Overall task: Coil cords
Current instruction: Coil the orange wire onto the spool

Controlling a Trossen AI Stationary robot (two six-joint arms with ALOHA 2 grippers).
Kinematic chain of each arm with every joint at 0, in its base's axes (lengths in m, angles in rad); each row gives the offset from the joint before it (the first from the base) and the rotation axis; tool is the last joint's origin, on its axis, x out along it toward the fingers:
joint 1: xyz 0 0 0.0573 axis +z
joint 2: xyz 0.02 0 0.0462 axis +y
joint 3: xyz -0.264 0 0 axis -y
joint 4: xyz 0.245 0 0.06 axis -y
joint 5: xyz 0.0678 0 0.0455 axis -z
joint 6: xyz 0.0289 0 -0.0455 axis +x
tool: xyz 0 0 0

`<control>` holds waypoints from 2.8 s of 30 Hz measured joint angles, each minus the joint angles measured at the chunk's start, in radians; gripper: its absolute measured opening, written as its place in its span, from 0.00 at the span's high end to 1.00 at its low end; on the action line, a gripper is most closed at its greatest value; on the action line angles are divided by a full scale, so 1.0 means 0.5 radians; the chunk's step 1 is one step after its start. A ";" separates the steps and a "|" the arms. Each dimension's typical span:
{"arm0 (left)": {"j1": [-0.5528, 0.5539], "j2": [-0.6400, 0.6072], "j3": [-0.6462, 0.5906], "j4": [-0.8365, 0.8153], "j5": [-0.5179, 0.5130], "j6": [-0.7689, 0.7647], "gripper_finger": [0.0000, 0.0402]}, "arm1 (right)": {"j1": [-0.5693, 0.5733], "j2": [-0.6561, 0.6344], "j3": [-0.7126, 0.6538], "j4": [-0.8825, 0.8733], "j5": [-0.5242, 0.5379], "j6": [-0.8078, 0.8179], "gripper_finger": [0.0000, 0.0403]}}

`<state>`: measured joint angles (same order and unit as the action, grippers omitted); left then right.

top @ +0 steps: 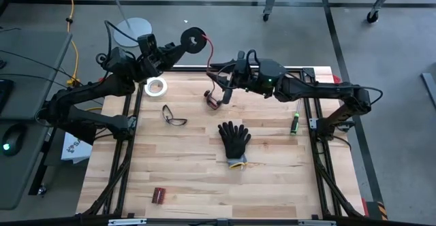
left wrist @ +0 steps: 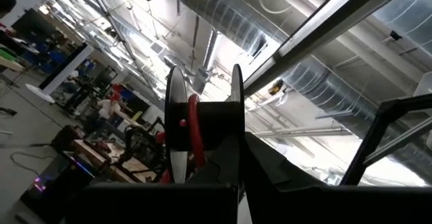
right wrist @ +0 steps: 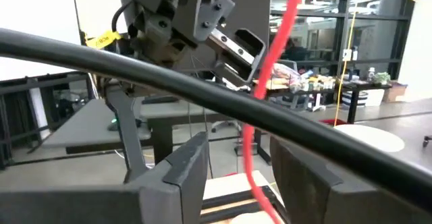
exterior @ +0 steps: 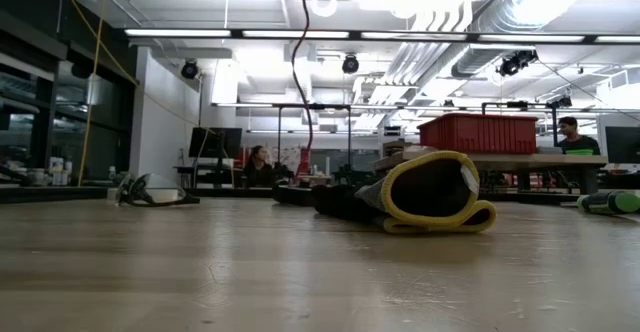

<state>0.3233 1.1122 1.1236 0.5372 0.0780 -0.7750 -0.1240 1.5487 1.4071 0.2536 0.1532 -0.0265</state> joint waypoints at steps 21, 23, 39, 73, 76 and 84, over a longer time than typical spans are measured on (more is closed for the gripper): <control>-0.005 0.000 0.000 0.042 -0.011 -0.021 1.00 | -0.025 0.033 0.000 -0.006 -0.031 -0.071 0.64; -0.005 0.000 0.000 0.043 -0.019 -0.017 1.00 | -0.023 0.033 0.000 -0.009 -0.056 -0.081 0.65; -0.005 0.001 0.000 0.058 -0.032 -0.014 1.00 | -0.022 0.047 0.000 -0.017 -0.080 -0.040 0.70; -0.006 0.058 0.000 0.094 0.035 -0.001 1.00 | -0.022 0.047 0.000 -0.018 -0.150 -0.097 0.70; -0.004 0.058 0.000 0.098 0.034 -0.001 1.00 | -0.022 0.047 0.000 -0.018 -0.150 -0.139 0.71; -0.004 0.058 0.000 0.096 0.030 0.000 1.00 | -0.022 0.047 0.000 -0.049 -0.150 -0.016 0.96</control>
<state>0.3214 1.1412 1.1236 0.5854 0.0930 -0.7750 -0.1349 1.5723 1.4071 0.2291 0.0784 -0.0347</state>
